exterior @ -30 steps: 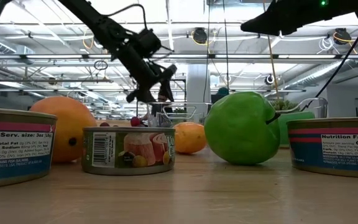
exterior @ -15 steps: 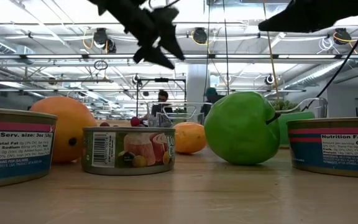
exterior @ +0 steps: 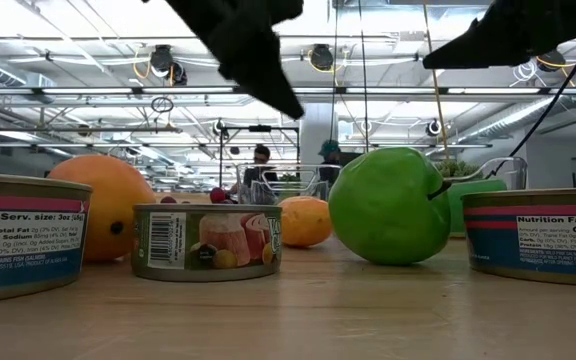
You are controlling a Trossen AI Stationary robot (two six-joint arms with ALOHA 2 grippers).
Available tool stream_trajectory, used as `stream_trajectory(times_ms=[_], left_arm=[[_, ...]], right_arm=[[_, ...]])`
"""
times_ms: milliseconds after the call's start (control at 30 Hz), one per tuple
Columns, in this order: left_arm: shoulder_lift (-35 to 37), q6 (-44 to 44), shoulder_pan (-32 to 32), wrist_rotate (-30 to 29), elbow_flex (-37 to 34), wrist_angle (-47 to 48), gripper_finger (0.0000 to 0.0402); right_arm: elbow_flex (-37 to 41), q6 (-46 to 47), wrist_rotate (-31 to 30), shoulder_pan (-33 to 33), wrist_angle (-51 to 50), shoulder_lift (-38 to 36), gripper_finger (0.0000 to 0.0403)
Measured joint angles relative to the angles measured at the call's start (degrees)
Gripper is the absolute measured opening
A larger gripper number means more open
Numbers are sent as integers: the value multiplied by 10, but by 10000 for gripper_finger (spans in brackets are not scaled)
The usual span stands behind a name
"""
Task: Pick & Place Food Item
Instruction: Put the mango into the left transparent bin
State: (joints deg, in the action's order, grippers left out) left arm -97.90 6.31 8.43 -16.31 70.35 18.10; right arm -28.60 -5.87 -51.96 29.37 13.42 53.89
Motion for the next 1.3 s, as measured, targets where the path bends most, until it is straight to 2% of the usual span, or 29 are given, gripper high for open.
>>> stream_trajectory(times_ms=[100, 200, 300, 500, 700, 867, 967, 1033, 1167, 1300], left_arm=[[-36, -4, 10, -27, 0, -2, 243], [-74, -23, 11, -28, 0, -14, 243], [-101, 9, 10, -36, 0, -7, 243], [-109, 39, 11, -78, 0, 59, 243], [-109, 13, 9, -73, 0, 30, 243], [-99, -94, 8, -78, 0, -4, 243], [-79, -207, 0, -73, 0, -29, 243], [-66, -300, -10, -48, 0, -38, 243], [-56, -450, -30, 43, 0, -38, 243], [-73, -544, -36, 80, 0, -27, 244]], right_arm=[[0, 0, 8, 0, 2, 0, 281], [0, 2, 33, 0, 3, 0, 281], [0, 2, 42, 0, 4, 0, 281], [0, 1, 42, 0, 4, 0, 281], [0, -7, 41, 0, 4, 0, 281], [0, -6, 41, 0, 4, 0, 281], [0, -6, 41, 0, 4, 0, 281], [0, -6, 41, 0, 5, 0, 281], [0, -6, 41, -1, 6, 0, 281], [0, -6, 41, 0, 9, 0, 281]])
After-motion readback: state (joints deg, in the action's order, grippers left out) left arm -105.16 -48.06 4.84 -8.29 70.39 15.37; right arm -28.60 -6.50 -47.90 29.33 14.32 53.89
